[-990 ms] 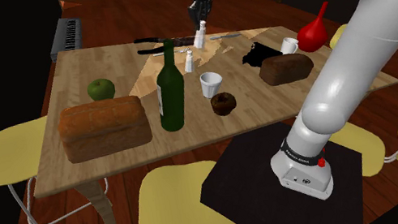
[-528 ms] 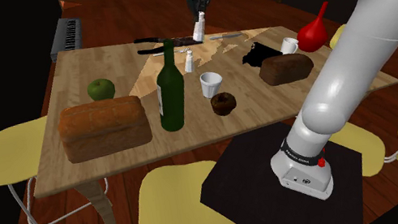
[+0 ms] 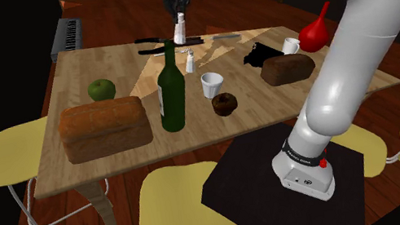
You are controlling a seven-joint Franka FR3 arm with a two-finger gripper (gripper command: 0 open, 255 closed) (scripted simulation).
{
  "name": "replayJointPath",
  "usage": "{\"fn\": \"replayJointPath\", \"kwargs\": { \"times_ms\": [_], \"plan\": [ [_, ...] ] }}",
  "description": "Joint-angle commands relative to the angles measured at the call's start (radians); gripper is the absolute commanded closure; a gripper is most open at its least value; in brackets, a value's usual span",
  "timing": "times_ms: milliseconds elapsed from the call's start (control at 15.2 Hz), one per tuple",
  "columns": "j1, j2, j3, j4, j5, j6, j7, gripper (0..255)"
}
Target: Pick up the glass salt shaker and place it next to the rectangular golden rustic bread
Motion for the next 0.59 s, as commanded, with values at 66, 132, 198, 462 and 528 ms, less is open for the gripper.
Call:
{"fn": "replayJointPath", "kwargs": {
  "times_ms": [66,132,198,462,528],
  "plan": [
    [0.032,0.055,0.028,0.065,0.001,-0.016,0.06,255],
    [0.043,0.074,0.037,0.091,0.001,-0.024,0.079,255],
    [0.054,0.095,0.045,0.119,0.001,-0.033,0.098,255],
    [0.099,0.191,0.076,0.252,-0.002,-0.078,0.171,255],
    [0.111,0.219,0.083,0.292,-0.003,-0.092,0.188,255]
  ]
}}
